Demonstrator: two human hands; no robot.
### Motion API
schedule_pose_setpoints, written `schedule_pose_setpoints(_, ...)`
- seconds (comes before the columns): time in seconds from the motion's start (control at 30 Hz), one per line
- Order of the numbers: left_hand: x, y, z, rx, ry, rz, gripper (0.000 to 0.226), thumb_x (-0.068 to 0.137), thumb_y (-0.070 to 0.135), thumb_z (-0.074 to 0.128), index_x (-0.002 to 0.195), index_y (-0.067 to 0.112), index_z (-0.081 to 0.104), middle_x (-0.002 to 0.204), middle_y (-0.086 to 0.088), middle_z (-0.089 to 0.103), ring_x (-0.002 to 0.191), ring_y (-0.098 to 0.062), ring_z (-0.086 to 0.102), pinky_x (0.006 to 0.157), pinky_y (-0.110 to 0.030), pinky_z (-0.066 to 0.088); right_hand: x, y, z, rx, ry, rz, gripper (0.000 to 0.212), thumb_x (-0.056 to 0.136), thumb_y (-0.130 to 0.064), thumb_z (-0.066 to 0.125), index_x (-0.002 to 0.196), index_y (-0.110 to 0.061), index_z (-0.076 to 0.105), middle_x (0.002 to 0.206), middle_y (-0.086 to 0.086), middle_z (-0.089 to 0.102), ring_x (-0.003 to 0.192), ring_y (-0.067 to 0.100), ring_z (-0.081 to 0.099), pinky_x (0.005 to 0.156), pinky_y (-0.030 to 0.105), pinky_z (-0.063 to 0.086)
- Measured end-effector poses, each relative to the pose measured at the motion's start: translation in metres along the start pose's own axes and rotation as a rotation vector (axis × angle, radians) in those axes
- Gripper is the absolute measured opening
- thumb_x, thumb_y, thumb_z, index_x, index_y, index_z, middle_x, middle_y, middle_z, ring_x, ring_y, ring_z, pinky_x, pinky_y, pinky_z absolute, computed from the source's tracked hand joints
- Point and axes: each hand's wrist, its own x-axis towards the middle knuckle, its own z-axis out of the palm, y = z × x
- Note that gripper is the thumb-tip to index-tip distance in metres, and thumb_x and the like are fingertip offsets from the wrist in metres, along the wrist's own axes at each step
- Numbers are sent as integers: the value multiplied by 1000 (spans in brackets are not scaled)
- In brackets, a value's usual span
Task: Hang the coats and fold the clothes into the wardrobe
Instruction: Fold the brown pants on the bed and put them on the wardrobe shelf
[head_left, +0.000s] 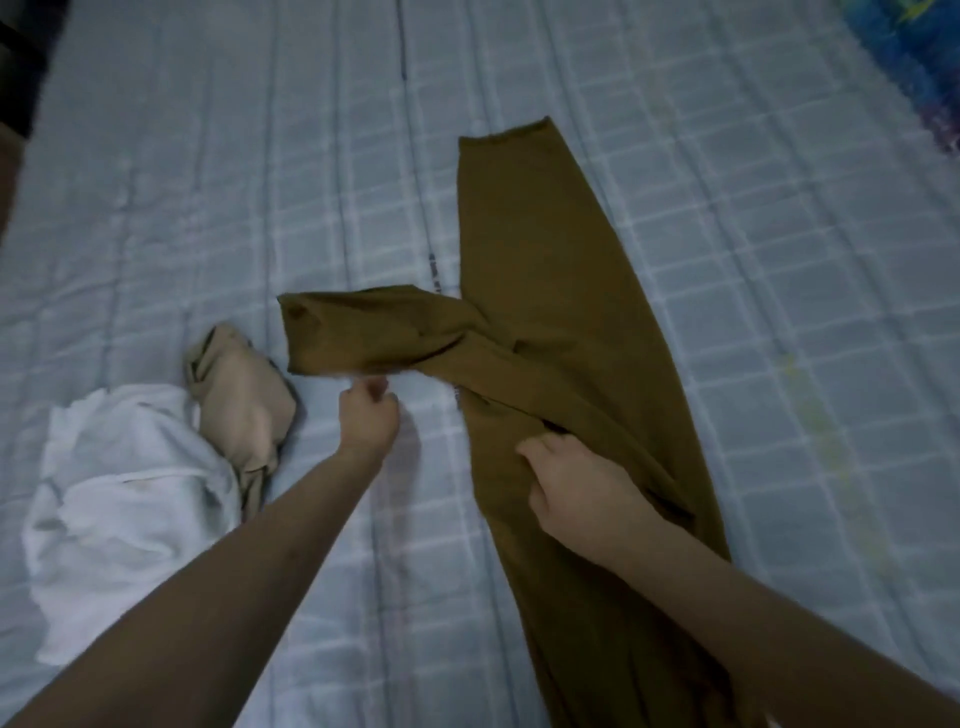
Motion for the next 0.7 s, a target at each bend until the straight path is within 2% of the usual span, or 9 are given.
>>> schedule_pose_setpoints(0.1,45,8,-13,-208,40,-142,32,84,4,55,113,11,43,115,-18,54,104,-39,57,86,-46,52,58,-16,-5,15,102,-92,38,95,-19,48,133,-19,46,124,-1,54,105,15,51,90,30,47)
schedule_pose_setpoints(0.17,67,12,-20,-243,99,-119,51,82,3,56,127,15,36,126,-21,47,108,-38,55,96,-51,50,94,-27,-3,14,153,-126,42,95,-20,48,136,-19,42,127,1,54,108,18,51,91,32,45)
schedule_pose_setpoints(0.3,96,27,-29,-115,62,261,75,86,11,64,148,29,25,136,-4,24,116,-31,51,104,-41,45,156,-49,2,-61,174,-44,71,91,-39,55,149,-17,20,139,4,44,120,24,44,94,41,39)
schedule_pose_setpoints(0.4,104,47,-34,-23,-104,551,70,92,11,60,150,34,27,139,1,27,124,-19,45,111,-32,37,203,-63,5,-67,211,24,89,78,-59,62,146,-17,24,138,6,41,124,26,39,95,43,36)
schedule_pose_setpoints(0.5,119,58,-36,70,-257,787,56,97,6,46,148,24,36,149,5,38,136,-7,37,116,-33,29,251,-65,2,306,295,195,85,73,-56,67,140,-16,34,129,5,50,122,26,46,96,42,42)
schedule_pose_setpoints(0.53,124,59,-36,57,-216,796,51,97,7,44,146,21,40,149,4,41,137,-8,38,116,-35,30,266,-61,-2,511,287,265,83,74,-50,70,141,-14,35,123,5,56,118,25,52,95,39,44)
schedule_pose_setpoints(0.6,137,58,-34,66,44,691,47,95,14,47,141,16,45,149,-5,41,137,-20,38,115,-42,29,288,-51,-16,797,211,379,65,80,-33,72,137,-11,47,107,1,64,110,20,59,92,25,42)
schedule_pose_setpoints(0.63,145,58,-35,100,166,544,53,91,19,54,142,17,42,151,-8,36,138,-26,33,115,-46,26,297,-43,-22,846,158,395,46,83,-24,70,126,-11,58,103,-2,64,109,17,60,90,20,40)
schedule_pose_setpoints(0.7,163,61,-37,176,159,207,74,78,29,67,145,22,36,154,-7,25,140,-30,25,113,-50,20,305,-30,-37,875,82,382,11,87,-13,60,93,-16,69,93,-6,64,98,14,60,85,21,42)
